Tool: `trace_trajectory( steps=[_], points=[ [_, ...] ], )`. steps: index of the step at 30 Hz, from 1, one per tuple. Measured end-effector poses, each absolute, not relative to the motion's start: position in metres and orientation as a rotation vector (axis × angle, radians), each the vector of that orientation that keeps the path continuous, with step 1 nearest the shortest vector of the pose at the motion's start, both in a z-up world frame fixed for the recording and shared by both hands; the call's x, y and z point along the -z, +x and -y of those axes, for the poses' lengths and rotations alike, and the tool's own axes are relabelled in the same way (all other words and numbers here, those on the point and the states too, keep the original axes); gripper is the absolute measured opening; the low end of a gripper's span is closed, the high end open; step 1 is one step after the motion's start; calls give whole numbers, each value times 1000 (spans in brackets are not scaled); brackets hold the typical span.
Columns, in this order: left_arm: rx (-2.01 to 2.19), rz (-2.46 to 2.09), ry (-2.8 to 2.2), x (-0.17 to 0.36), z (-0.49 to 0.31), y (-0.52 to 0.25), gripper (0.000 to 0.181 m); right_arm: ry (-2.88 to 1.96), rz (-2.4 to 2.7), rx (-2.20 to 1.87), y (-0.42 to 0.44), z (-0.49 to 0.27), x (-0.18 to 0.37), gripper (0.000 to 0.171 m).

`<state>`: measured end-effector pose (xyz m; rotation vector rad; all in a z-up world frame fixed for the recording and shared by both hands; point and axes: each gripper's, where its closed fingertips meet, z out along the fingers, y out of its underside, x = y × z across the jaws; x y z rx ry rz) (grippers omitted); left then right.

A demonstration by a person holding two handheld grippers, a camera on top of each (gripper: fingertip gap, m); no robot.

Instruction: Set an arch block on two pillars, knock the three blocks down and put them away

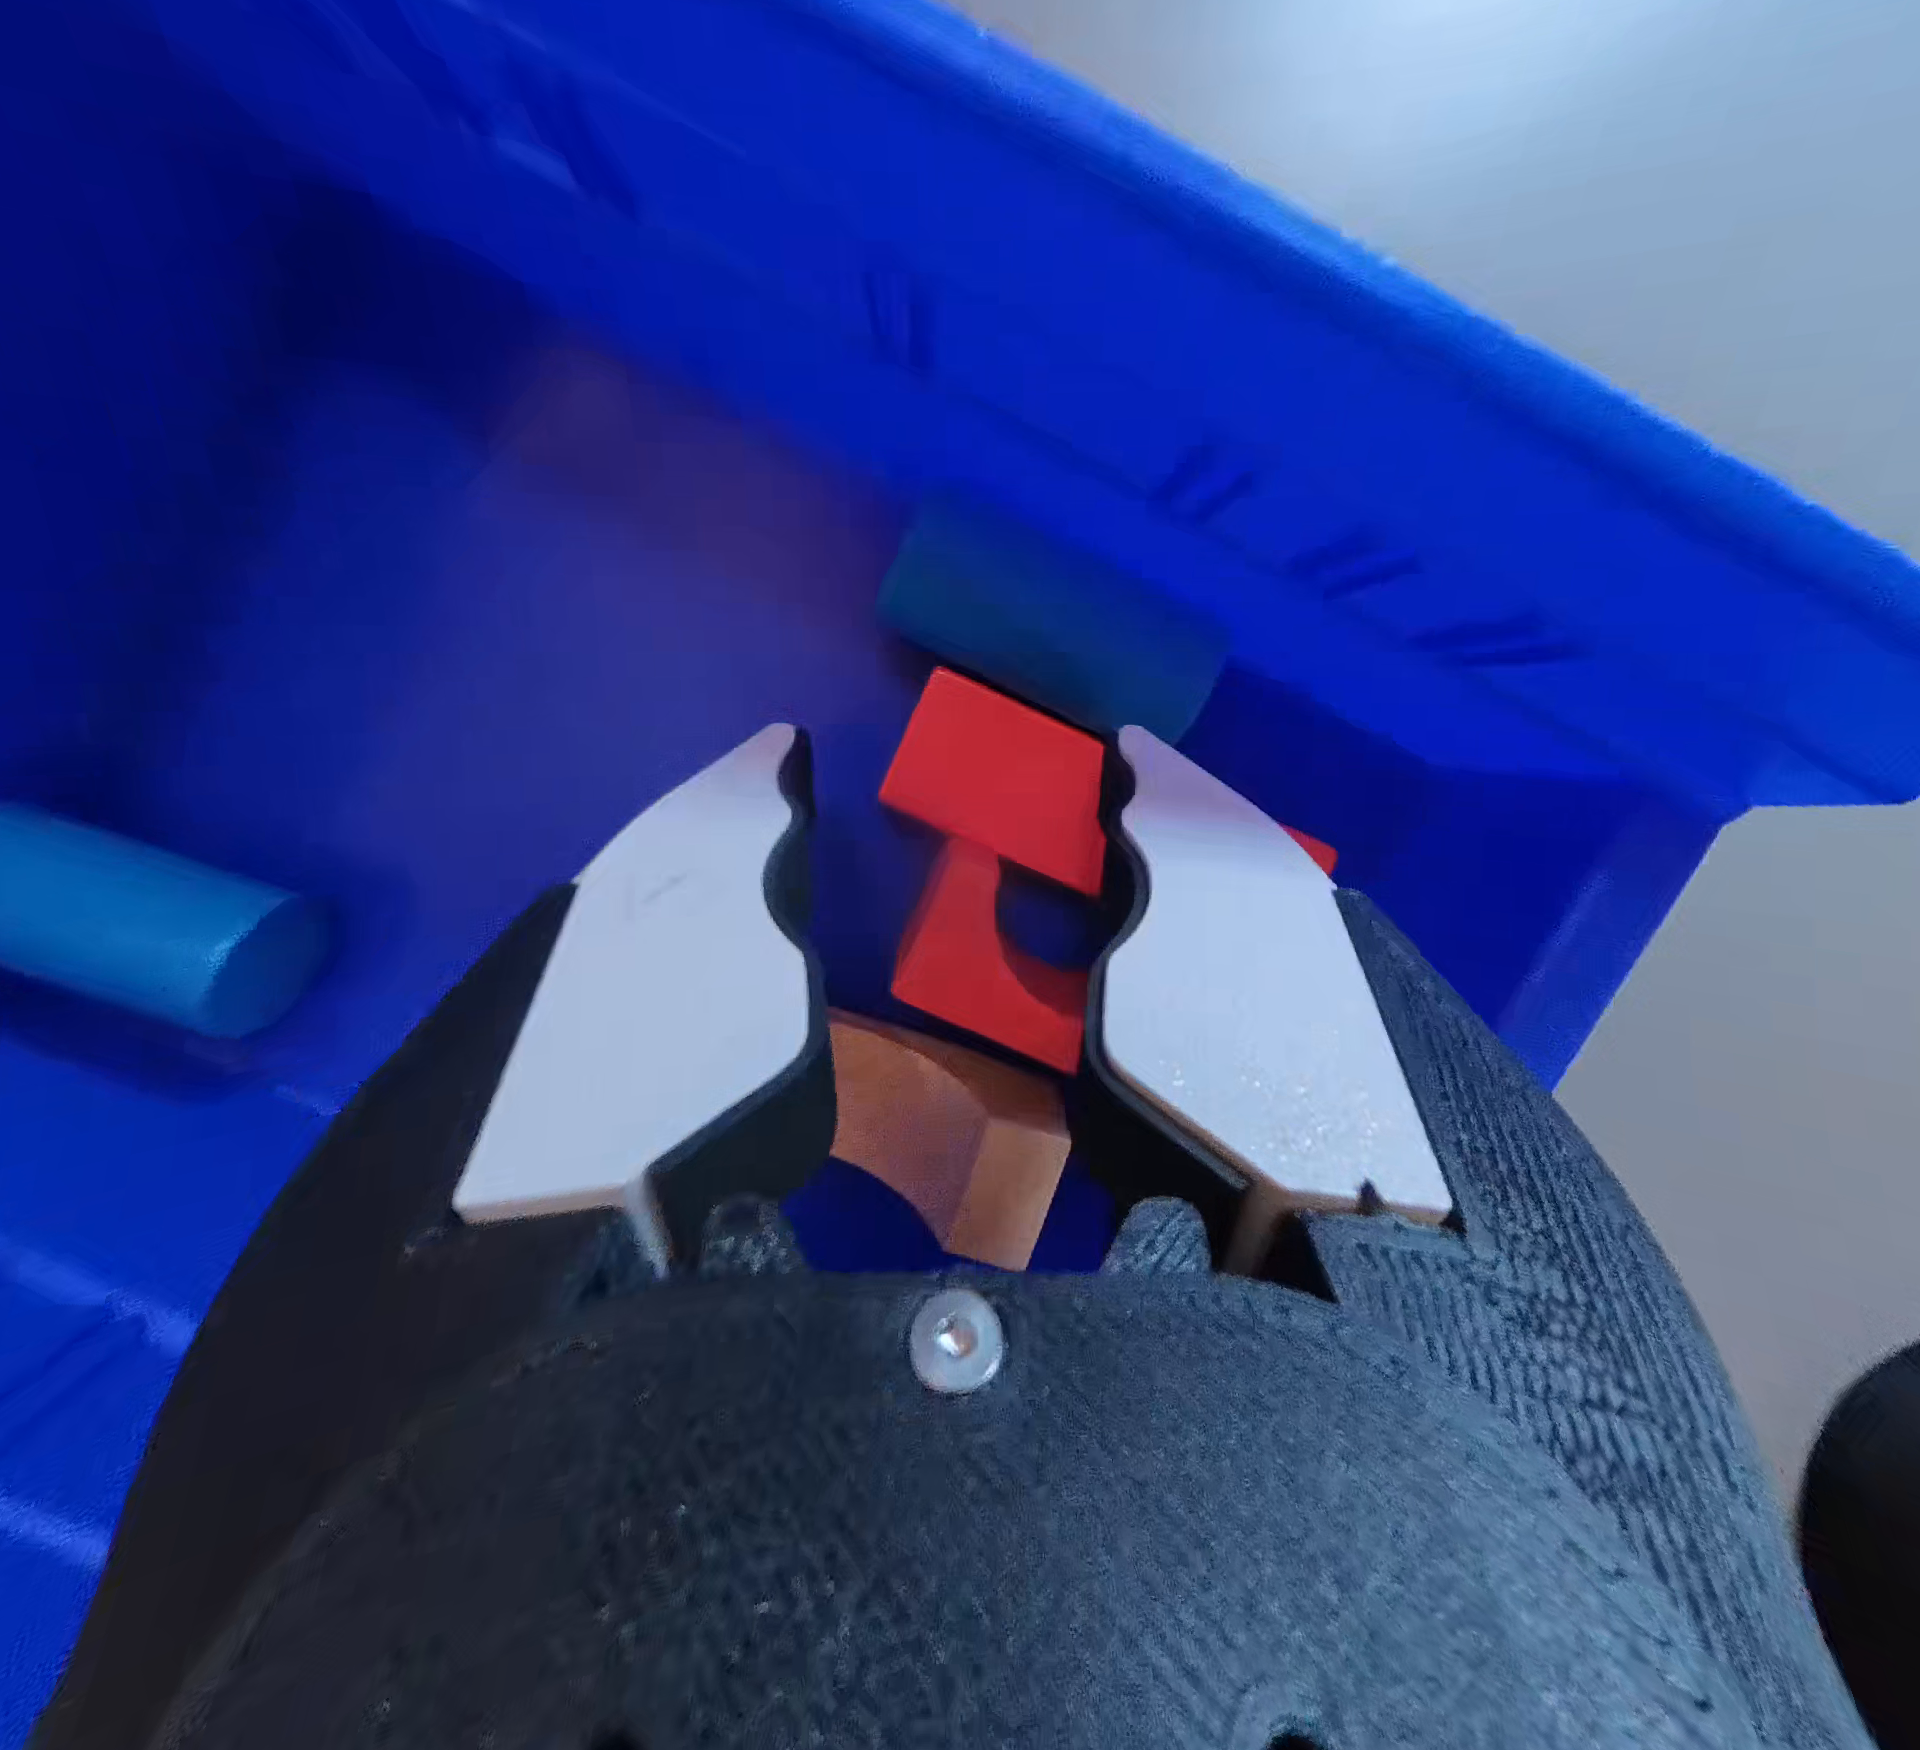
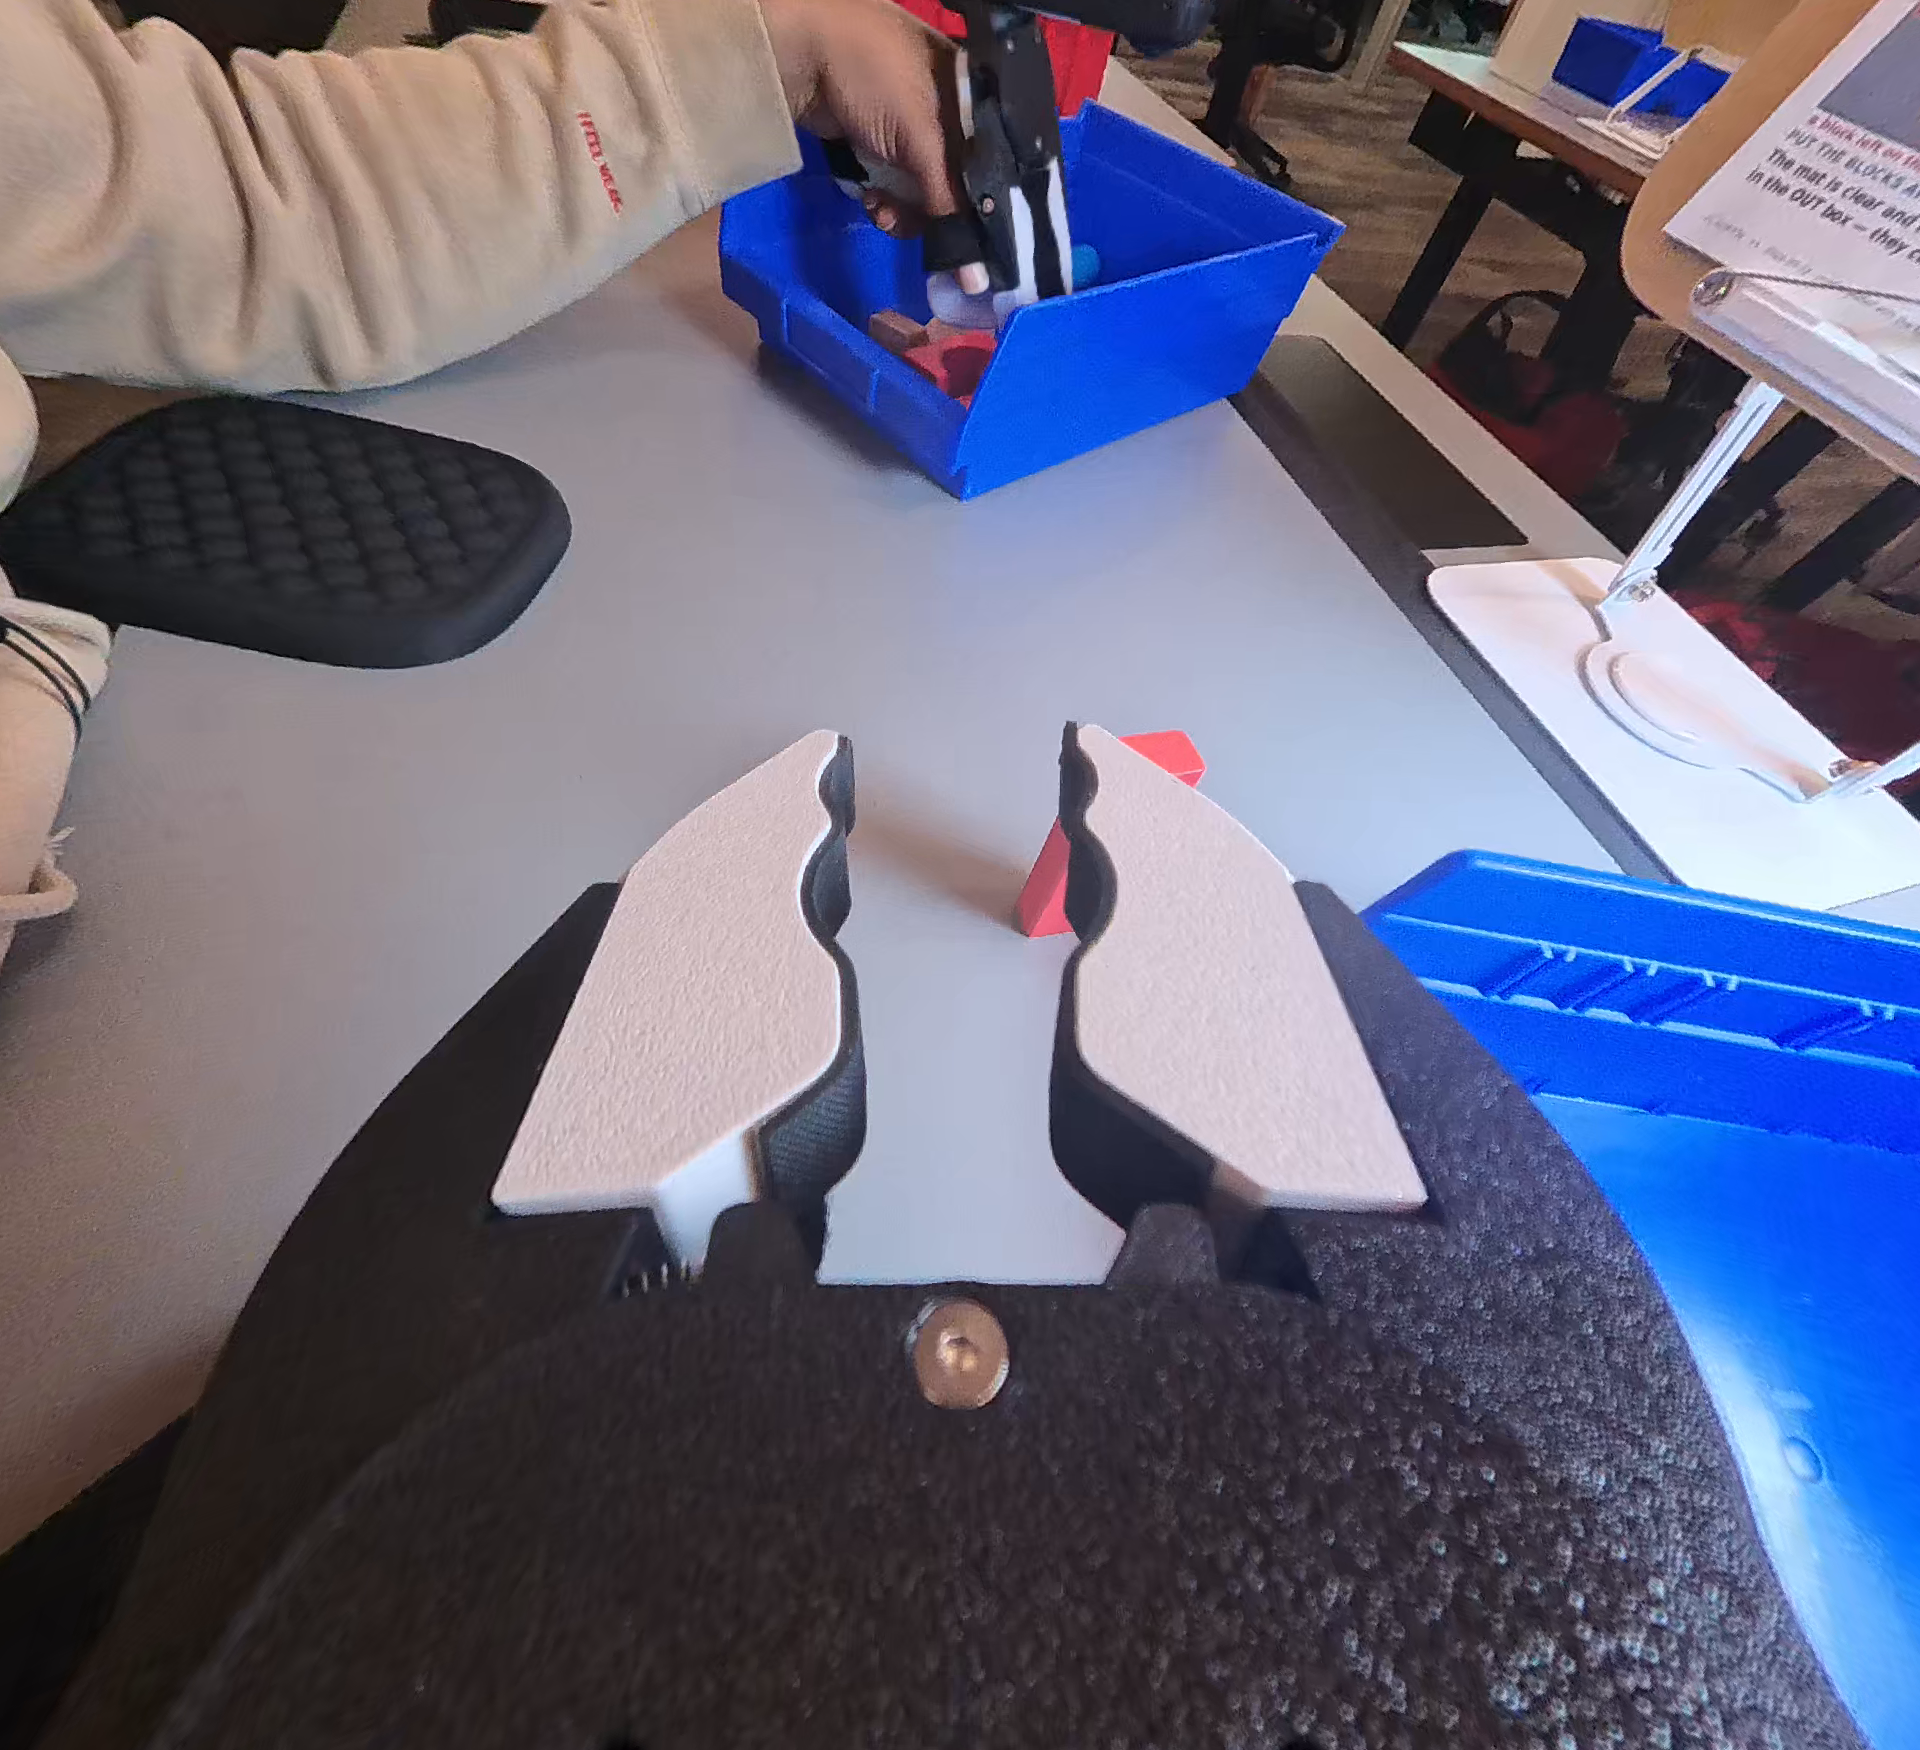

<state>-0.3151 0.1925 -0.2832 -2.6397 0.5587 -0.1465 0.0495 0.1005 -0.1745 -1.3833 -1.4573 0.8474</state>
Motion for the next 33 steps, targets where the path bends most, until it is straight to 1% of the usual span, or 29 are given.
trace_trajectory(
  steps=[1,3,4,8,10,14,17,21,22,24,27,33],
  points=[
    [213,-569,-2658,288,-190,-311,57,-1383,1461,-853,50,-100,176,38],
    [321,-623,-2649,292,-184,-300,56,-1383,1466,-864,50,-100,177,38],
    [321,-641,-2654,294,-181,-300,61,-1385,1467,-867,50,-100,179,38],
    [357,-664,-2689,303,-176,-296,70,-1397,1482,-853,48,-99,186,37],
    [385,-671,-2694,303,-174,-294,69,-1397,1493,-844,47,-97,187,37],
    [396,-769,-2675,301,-167,-290,60,-1402,1508,-818,45,-97,191,36],
    [361,-799,-2630,291,-167,-293,41,-1411,1507,-814,46,-99,193,35],
    [419,-883,-2539,267,-155,-283,21,-1418,1505,-810,47,-100,195,35],
    [454,-922,-2507,260,-150,-276,19,-1420,1506,-809,47,-100,196,35],
    [520,-1015,-2447,248,-137,-262,18,-1424,1508,-807,47,-101,197,35],
    [508,-1177,-2404,242,-117,-250,23,-1433,1509,-802,47,-101,198,35],
    [549,-1433,-2307,232,-78,-226,19,-1445,1494,-807,48,-104,199,34]
  ],
)
